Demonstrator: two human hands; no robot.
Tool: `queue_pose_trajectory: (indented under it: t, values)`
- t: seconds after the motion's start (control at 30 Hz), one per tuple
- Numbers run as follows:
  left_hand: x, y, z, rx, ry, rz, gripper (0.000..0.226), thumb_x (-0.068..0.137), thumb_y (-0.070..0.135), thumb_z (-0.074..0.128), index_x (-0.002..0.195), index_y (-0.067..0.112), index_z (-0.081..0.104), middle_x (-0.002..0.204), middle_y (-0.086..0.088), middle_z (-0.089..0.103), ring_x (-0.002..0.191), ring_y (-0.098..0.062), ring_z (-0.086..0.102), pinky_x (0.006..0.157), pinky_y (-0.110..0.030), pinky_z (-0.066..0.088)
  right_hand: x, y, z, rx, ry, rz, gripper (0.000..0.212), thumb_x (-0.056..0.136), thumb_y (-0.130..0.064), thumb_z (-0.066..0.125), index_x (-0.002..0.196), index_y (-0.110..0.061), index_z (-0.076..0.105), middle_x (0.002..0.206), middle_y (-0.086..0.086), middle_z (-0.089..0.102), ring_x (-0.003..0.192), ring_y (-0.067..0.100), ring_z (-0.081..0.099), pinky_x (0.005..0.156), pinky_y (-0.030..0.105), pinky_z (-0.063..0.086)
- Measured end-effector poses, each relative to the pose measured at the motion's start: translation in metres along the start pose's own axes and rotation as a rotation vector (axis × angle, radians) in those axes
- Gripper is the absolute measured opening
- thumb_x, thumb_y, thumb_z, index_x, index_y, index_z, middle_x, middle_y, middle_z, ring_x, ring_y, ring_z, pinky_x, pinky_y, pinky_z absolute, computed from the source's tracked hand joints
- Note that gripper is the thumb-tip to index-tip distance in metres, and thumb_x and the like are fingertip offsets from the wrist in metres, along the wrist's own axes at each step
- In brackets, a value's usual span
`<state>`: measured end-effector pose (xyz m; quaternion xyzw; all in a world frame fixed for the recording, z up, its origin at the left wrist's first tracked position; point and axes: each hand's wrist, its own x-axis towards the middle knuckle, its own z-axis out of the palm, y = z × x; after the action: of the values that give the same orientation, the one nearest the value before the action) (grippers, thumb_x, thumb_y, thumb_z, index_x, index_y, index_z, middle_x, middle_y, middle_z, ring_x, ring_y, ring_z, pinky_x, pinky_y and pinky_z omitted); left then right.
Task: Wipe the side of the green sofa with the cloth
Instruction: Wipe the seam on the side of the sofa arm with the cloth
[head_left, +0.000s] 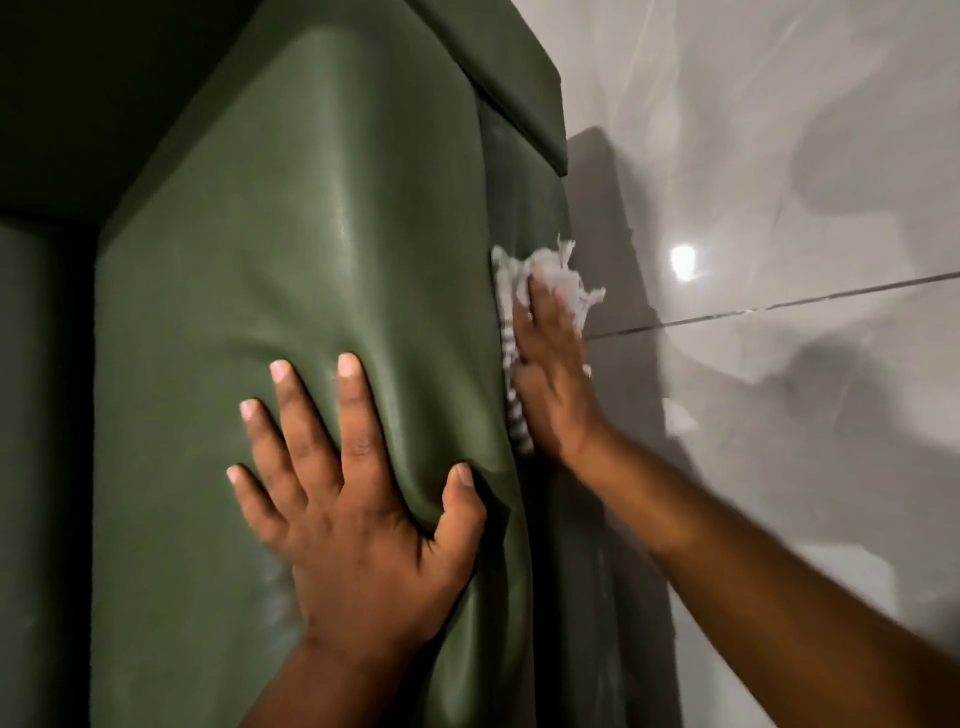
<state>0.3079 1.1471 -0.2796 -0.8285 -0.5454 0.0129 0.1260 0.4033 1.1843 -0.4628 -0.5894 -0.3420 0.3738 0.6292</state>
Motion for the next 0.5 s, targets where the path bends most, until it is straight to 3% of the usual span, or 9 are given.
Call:
queue_pose_trajectory:
  t: [0.1, 0.17, 0.3, 0.4, 0.47, 0.5]
  values:
    - [0.0, -0.001, 0.0, 0.015, -0.004, 0.006, 0.097, 0.076, 0.067, 0.042, 0.159, 0.031, 0.006, 0.168, -0.014, 0.008, 0.155, -0.04, 0.007, 0.118, -0.066, 0.009, 0.078, -0.005, -0.014, 0.009, 0.006, 0.032, 0.061, 0.091, -0.037, 0.017, 0.148, -0.014, 0.022, 0.16, 0.02, 0.015, 0.149, 0.036, 0.006, 0.12, 0.06, 0.011]
    - [0.0, -0.002, 0.0, 0.015, -0.01, 0.009, 0.097, 0.077, 0.067, 0.042, 0.159, 0.032, 0.005, 0.168, -0.014, 0.008, 0.155, -0.039, 0.006, 0.119, -0.066, 0.008, 0.126, -0.01, -0.021, 0.078, 0.046, 0.098, 0.062, 0.092, -0.035, 0.019, 0.147, -0.009, 0.026, 0.159, 0.021, 0.016, 0.149, 0.036, 0.009, 0.122, 0.054, 0.009]
    - [-0.001, -0.002, -0.001, 0.01, -0.001, 0.009, 0.098, 0.076, 0.067, 0.042, 0.159, 0.03, 0.006, 0.168, -0.015, 0.008, 0.155, -0.04, 0.007, 0.119, -0.067, 0.009, 0.165, -0.006, -0.028, 0.257, 0.209, 0.331, 0.05, 0.103, -0.04, 0.024, 0.149, -0.021, 0.026, 0.16, 0.007, 0.024, 0.148, 0.024, 0.016, 0.119, 0.045, 0.0]
    - [0.001, -0.001, 0.001, 0.023, 0.002, 0.009, 0.097, 0.077, 0.067, 0.041, 0.159, 0.028, 0.008, 0.168, -0.017, 0.009, 0.154, -0.041, 0.008, 0.118, -0.066, 0.009, 0.145, 0.01, -0.027, 0.34, 0.226, 0.418, 0.049, 0.101, -0.047, 0.024, 0.146, -0.029, 0.031, 0.151, 0.002, 0.039, 0.138, 0.017, 0.035, 0.119, 0.044, 0.009]
    - [-0.001, -0.001, 0.0, 0.023, -0.002, 0.008, 0.097, 0.077, 0.068, 0.041, 0.159, 0.028, 0.008, 0.168, -0.017, 0.01, 0.154, -0.042, 0.008, 0.118, -0.066, 0.009, 0.107, 0.035, -0.015, 0.472, 0.203, 0.561, 0.057, 0.095, -0.06, 0.024, 0.143, -0.031, 0.035, 0.147, 0.002, 0.043, 0.126, 0.013, 0.045, 0.117, 0.041, 0.024]
    - [-0.002, -0.002, 0.0, 0.019, 0.001, 0.002, 0.097, 0.077, 0.068, 0.04, 0.159, 0.028, 0.008, 0.168, -0.017, 0.009, 0.154, -0.042, 0.008, 0.118, -0.066, 0.009, 0.081, 0.047, -0.007, 0.424, 0.17, 0.598, 0.065, 0.089, -0.071, 0.024, 0.14, -0.035, 0.038, 0.149, 0.001, 0.041, 0.123, 0.012, 0.045, 0.112, 0.038, 0.03]
